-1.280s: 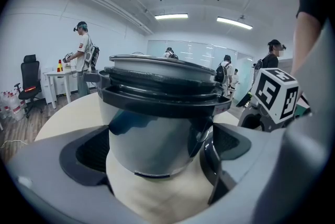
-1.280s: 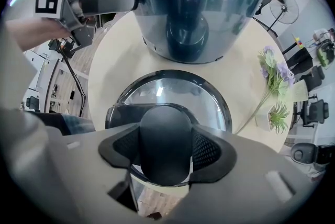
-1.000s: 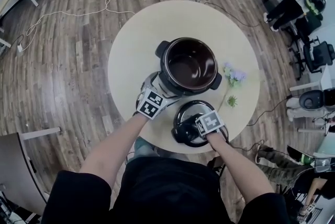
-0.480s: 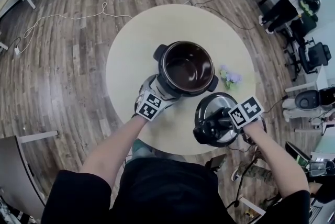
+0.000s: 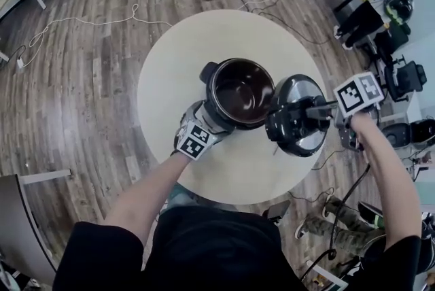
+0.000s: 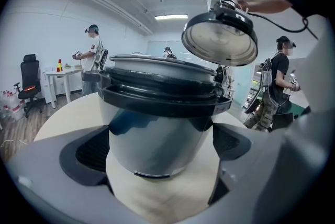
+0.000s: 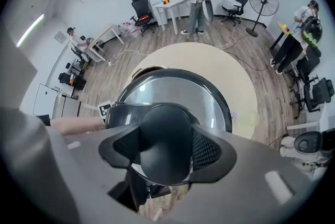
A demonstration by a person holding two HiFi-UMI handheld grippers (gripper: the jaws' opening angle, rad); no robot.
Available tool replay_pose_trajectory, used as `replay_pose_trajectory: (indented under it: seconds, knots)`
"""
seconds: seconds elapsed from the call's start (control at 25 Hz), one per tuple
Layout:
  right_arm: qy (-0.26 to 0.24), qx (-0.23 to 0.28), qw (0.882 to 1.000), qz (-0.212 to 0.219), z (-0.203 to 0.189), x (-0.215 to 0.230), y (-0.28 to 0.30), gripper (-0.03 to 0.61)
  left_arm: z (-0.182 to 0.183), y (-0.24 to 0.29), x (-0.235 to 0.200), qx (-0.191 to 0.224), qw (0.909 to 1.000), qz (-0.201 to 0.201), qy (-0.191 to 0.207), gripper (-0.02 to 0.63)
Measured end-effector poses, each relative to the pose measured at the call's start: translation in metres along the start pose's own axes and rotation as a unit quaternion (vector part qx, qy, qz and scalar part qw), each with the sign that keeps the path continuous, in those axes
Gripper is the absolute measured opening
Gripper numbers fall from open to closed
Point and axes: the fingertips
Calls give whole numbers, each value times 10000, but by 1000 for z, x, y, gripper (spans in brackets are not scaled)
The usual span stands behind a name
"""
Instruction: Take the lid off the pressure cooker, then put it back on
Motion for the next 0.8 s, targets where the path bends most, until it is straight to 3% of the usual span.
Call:
replay_pose_trajectory:
  seconds: [0.4, 0.8]
  knots:
    - [-266, 221, 9994, -102, 106, -34, 4, 285, 1, 4, 2, 45, 10000, -7, 3, 592]
    - [-625, -97, 9977, -240, 159, -85, 62, 285, 1, 5, 0, 44, 10000, -22, -28, 592]
Point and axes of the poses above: the fingertips, and each gripper's own axes: y forward along the fingers, x to its right, z out of its top, and after that the axes turned 14 degrees about -x, right-handed
